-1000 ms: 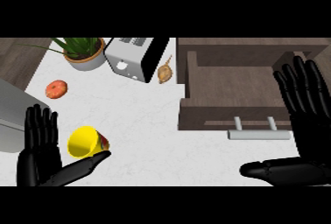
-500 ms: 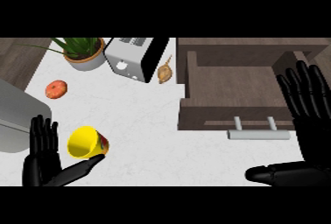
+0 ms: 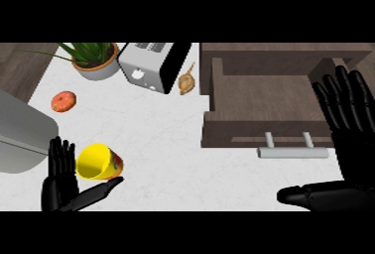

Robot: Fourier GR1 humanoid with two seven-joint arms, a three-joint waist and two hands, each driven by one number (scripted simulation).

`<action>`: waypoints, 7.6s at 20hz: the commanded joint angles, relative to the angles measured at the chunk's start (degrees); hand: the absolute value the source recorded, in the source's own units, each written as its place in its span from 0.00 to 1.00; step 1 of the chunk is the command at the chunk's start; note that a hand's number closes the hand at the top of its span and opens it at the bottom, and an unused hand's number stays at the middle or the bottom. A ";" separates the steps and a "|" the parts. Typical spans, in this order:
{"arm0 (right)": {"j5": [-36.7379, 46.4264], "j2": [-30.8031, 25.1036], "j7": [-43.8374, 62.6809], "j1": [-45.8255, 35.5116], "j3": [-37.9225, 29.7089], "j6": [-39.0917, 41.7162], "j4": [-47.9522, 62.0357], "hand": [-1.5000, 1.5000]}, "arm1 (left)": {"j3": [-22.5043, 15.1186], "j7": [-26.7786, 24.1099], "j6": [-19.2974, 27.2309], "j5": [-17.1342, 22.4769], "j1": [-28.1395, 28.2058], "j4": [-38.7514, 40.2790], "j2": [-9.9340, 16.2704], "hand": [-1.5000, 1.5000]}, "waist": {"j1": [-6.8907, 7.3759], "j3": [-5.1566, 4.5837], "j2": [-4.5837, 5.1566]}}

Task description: Pick up the cup, place it into the drawer and close the drawer

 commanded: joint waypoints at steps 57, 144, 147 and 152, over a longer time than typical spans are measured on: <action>-3.17 -1.42 3.21 -3.08 -3.52 1.26 0.00 0.00 | 8.86 -36.00 -17.09 7.93 -22.73 45.23 2.07 1.00 | -0.10 -0.01 0.05; -1.39 -0.27 0.32 -4.56 -1.55 2.52 3.99 0.00 | -36.60 7.63 13.80 23.58 -85.87 59.16 -0.75 1.00 | -5.32 0.09 1.21; -4.20 -1.29 -2.05 -3.38 -3.10 5.26 4.38 0.00 | -38.83 7.46 13.72 23.60 -85.54 60.90 -0.75 0.00 | -6.46 0.14 1.56; -4.14 -0.03 0.68 -4.48 -1.02 3.84 1.57 0.00 | -39.39 6.48 15.98 25.66 -86.10 60.89 -0.75 0.00 | -6.95 0.08 1.63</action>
